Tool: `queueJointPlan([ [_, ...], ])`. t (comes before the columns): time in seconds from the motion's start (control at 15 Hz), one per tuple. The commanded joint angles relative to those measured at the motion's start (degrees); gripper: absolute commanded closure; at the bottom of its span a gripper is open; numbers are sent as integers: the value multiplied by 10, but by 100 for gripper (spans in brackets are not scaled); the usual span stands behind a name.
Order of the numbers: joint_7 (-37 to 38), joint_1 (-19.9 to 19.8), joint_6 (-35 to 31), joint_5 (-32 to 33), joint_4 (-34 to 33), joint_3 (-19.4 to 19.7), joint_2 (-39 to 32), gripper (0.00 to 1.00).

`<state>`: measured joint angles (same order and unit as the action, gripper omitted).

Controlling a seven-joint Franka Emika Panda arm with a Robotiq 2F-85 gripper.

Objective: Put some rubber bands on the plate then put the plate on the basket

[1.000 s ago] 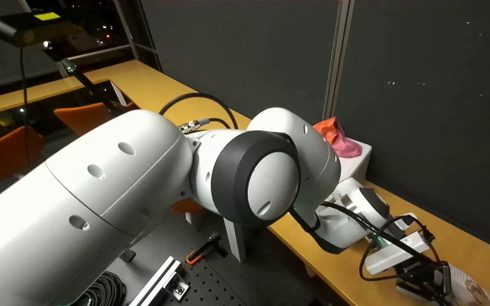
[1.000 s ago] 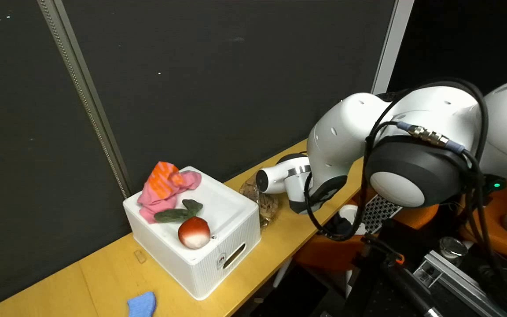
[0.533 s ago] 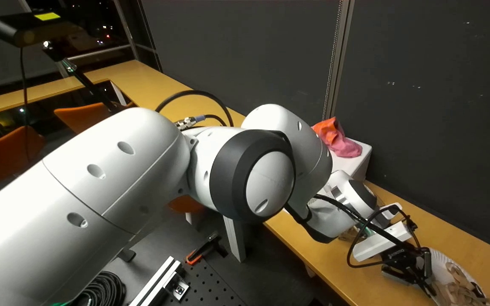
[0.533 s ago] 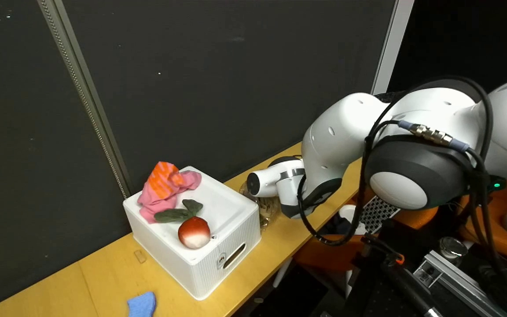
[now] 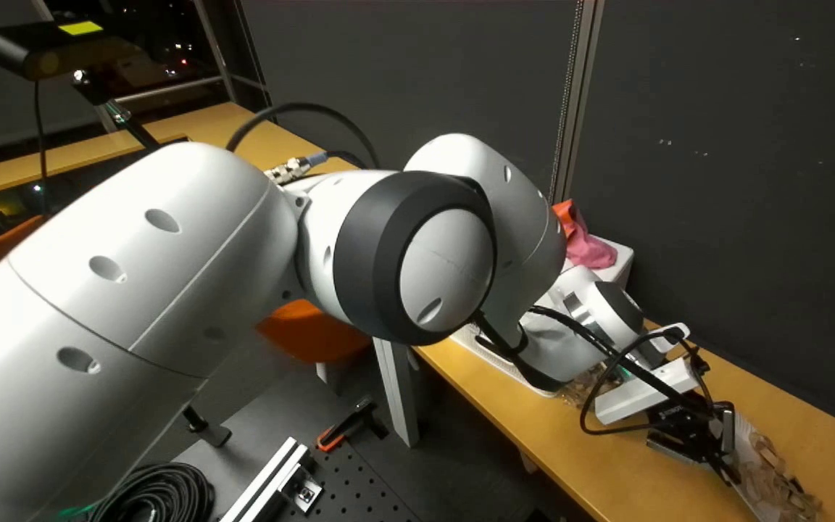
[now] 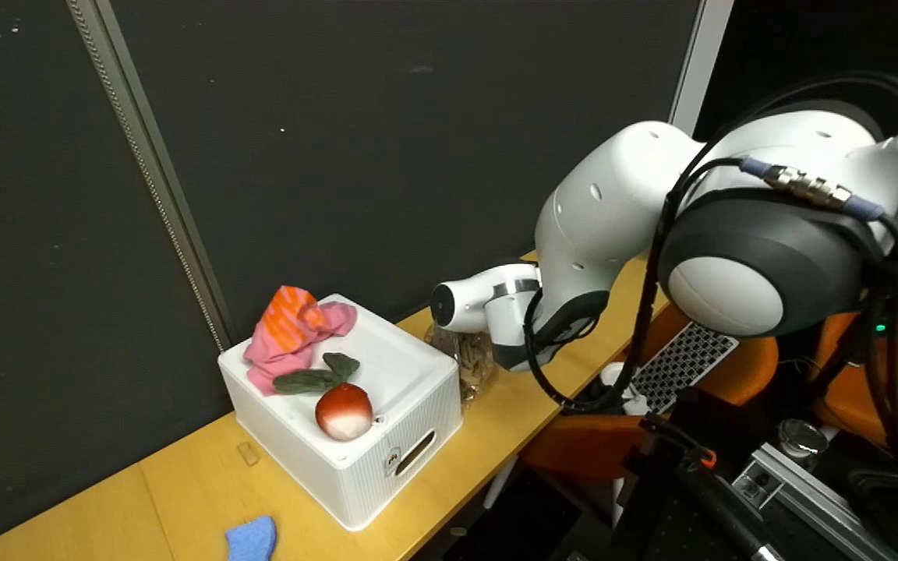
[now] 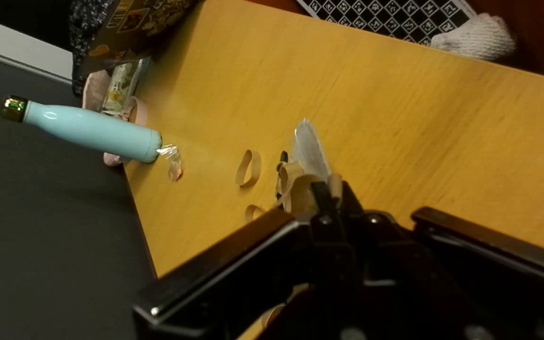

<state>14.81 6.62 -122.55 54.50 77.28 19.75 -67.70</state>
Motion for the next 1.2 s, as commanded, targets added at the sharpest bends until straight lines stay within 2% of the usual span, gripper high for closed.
queueJointPlan([
  [0.0, 35, -8, 8, -2, 52, -29, 59, 98],
  [0.47, 85, -15, 1, -5, 108, -52, 126, 98],
  [0.87, 84, -48, -20, -53, 131, -75, 160, 98],
  [1.13, 79, -61, -49, -88, 137, -74, 167, 98],
])
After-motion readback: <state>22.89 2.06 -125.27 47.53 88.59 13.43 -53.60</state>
